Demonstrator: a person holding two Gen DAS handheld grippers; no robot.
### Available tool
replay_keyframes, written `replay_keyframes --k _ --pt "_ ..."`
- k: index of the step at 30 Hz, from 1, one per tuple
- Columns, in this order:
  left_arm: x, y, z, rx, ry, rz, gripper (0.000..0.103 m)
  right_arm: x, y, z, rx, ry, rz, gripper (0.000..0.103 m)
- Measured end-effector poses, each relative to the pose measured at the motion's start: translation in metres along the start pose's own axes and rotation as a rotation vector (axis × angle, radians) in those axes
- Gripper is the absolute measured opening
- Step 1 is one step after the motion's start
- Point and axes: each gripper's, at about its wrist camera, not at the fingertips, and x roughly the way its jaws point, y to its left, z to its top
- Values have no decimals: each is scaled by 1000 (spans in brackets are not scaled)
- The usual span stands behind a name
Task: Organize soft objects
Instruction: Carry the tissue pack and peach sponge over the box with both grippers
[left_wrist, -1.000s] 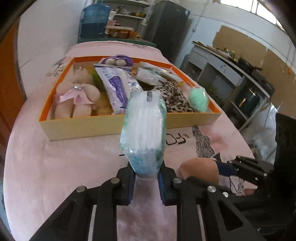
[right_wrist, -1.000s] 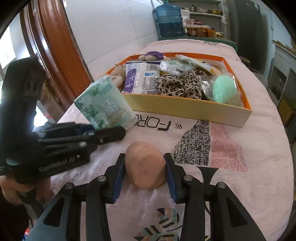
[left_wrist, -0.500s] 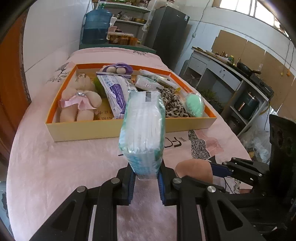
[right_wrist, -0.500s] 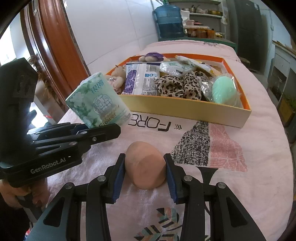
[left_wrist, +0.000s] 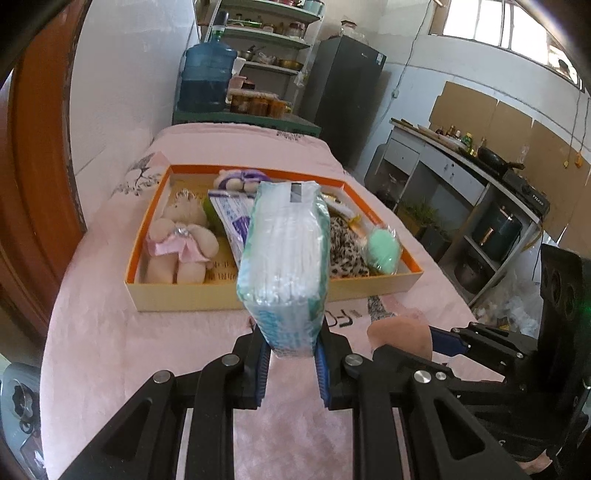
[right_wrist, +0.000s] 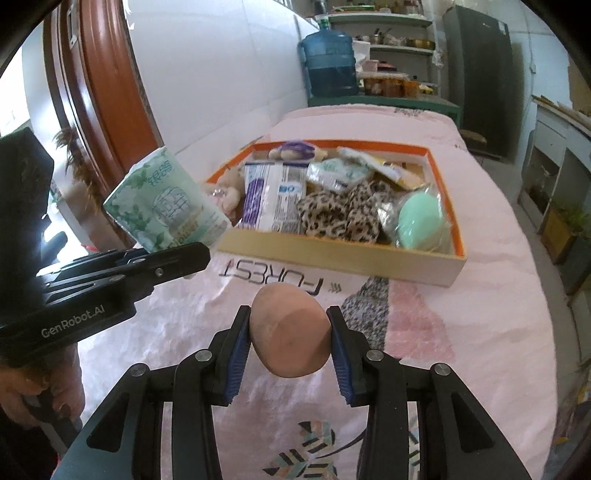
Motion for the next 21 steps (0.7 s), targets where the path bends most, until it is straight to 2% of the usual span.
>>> replay_keyframes --k 10,21 --pt "-11 2 13 -7 -42 4 22 -19 -2 24 -27 -54 -38 41" --pt "-20 17 53 -23 -122 9 22 -33 -15 71 -55 -146 -108 41"
